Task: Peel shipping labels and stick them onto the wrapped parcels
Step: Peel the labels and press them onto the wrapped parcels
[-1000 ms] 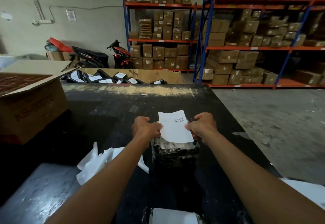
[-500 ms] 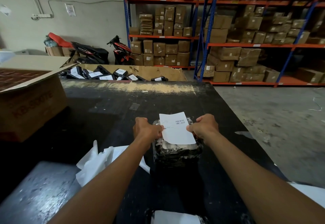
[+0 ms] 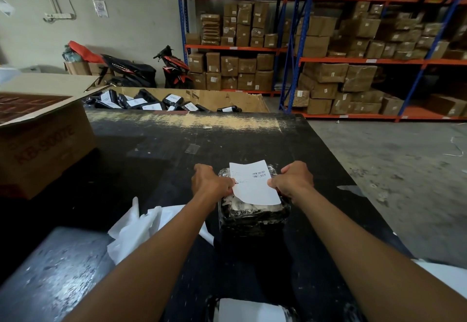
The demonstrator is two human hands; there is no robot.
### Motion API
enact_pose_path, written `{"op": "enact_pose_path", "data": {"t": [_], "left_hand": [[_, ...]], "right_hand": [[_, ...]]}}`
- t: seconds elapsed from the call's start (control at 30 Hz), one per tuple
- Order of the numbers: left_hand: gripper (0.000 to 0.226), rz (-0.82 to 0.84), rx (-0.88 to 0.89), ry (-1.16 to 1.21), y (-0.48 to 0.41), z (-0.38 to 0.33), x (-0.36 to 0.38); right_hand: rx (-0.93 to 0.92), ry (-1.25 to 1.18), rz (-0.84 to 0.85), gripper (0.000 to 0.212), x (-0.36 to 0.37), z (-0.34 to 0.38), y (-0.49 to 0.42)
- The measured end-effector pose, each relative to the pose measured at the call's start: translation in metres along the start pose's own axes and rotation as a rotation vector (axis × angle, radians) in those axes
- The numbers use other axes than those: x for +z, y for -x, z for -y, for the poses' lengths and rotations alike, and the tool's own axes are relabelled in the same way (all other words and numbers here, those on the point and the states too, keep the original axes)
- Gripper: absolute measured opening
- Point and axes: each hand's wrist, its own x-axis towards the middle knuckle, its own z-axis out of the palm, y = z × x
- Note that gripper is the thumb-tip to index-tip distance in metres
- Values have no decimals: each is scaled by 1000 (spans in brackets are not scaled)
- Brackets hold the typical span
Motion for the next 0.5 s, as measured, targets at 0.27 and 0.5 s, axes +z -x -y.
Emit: {"op": "enact_pose_path", "data": {"t": [0.27,0.5], "left_hand": [[73,-14,6,-99,1,-5,1],[81,-27,18,-229,-4,-10,5]], "right_hand": [[8,37,7,37,2,0,-3],[0,101,19,34,2,1,-3]]}}
